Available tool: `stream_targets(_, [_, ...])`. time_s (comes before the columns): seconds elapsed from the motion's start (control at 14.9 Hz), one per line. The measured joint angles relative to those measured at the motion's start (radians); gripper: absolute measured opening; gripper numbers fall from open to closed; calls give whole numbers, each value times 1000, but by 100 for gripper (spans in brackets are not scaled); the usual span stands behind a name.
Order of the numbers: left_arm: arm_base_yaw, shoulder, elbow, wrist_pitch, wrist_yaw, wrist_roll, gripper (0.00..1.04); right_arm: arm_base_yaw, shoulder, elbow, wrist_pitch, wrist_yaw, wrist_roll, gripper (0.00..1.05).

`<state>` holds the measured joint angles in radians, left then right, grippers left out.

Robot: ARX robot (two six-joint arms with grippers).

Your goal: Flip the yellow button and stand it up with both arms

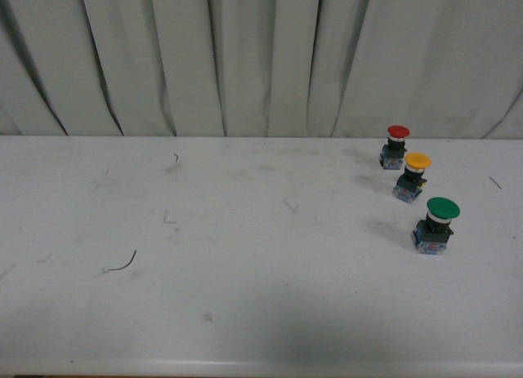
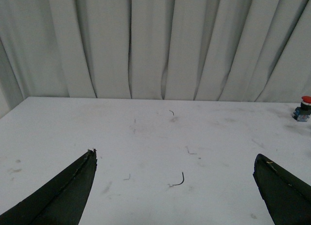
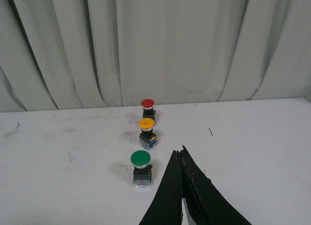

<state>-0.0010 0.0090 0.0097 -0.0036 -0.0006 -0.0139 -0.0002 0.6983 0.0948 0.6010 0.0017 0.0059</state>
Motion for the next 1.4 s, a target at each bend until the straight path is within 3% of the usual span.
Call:
stream_targets(0.4, [0,0,0,0,0,0,98,0,-179,-84,-92,0,0,2])
stream_targets(0.67, [0,0,0,0,0,0,98,0,-328,-84,-233,0,0,2])
stream_targets(1.4, [0,0,0,0,0,0,98,0,-529,-84,-429,0,0,2])
